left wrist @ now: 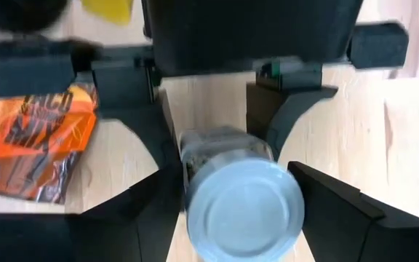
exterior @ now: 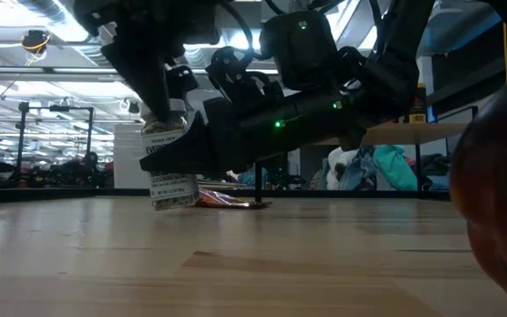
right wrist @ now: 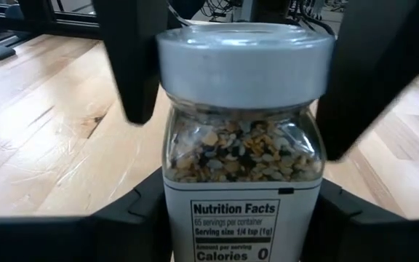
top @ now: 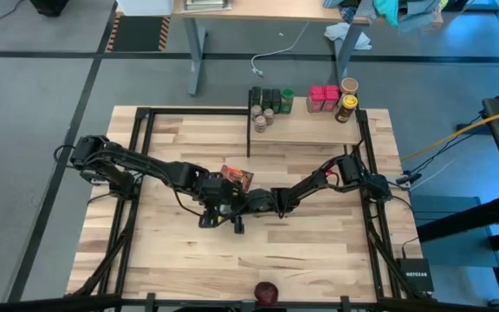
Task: Shelf spices
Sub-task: Put the white seasoning can on the shelf
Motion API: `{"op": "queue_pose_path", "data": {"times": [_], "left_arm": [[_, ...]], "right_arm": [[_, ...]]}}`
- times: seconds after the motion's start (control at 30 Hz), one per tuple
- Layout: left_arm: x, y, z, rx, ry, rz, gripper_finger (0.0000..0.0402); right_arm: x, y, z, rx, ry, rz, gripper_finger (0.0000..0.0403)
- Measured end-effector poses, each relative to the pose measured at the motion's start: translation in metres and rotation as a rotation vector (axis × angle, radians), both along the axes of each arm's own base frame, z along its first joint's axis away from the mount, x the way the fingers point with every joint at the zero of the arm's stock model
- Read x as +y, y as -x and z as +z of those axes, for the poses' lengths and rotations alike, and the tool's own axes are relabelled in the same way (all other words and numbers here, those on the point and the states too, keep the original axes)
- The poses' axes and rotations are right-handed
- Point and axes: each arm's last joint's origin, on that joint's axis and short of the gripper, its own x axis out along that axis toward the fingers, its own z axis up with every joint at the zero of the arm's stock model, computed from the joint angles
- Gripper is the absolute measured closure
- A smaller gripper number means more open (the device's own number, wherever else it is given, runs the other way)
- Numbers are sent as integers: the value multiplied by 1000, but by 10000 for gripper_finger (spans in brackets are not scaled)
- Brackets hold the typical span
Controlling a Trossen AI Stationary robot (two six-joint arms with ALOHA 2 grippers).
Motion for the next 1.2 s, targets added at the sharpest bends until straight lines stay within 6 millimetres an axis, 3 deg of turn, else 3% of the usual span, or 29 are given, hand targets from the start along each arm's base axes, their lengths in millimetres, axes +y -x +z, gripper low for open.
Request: {"op": "queue_pose_path", "data": {"times": [0.3,0.53,0.93,1.1,1.2], "left_arm": [[2,0,0,6,-1,2,163],[0,-6,-15,54,1,5,163],[2,-5,-16,59,-29,7,208],[1,-4,-17,76,-10,-11,210],[1,0,-13,122,-25,-5,210]], "right_arm": [[0,0,0,0,0,0,200],[0,0,-1,11,1,0,200],[-1,0,-1,12,-33,-21,197],[0,0,0,10,2,-8,101],[2,4,9,97,-8,-9,51]]}}
